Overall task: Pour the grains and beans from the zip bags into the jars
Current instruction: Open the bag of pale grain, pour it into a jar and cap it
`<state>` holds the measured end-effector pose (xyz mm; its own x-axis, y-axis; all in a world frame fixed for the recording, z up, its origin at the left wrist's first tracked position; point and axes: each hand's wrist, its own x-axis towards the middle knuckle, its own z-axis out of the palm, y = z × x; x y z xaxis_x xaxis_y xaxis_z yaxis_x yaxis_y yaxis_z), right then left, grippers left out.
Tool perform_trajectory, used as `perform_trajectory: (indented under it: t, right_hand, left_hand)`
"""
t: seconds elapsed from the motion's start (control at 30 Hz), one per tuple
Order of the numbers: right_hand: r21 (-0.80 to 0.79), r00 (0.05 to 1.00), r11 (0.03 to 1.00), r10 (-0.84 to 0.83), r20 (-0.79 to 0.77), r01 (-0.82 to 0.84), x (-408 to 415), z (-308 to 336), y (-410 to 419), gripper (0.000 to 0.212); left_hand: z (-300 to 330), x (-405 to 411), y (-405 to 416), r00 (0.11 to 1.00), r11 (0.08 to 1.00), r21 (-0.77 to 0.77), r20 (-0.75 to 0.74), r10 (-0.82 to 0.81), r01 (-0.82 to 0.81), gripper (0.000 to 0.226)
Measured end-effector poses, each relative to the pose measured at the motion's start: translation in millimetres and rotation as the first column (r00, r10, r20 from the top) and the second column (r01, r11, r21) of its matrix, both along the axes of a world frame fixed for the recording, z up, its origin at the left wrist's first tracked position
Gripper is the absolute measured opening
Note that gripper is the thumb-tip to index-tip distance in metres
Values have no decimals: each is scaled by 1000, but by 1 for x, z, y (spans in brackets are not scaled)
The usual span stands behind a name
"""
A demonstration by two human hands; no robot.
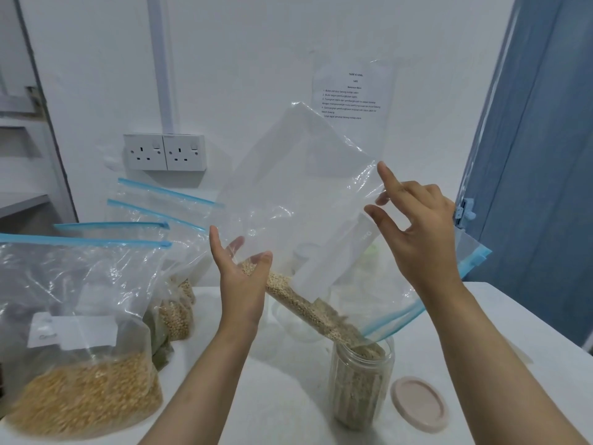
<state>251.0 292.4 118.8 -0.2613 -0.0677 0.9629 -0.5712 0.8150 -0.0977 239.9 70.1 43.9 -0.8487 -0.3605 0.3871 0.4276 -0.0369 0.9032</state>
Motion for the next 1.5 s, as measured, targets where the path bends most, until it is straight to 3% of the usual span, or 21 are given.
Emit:
perform_trajectory:
  t: [1.5]
  right_hand:
    - [-97, 995, 993, 67, 77, -60, 1, -1, 6, 52]
  left_hand:
    - [8, -7, 6, 999, 1000, 4, -51, -10, 10, 91]
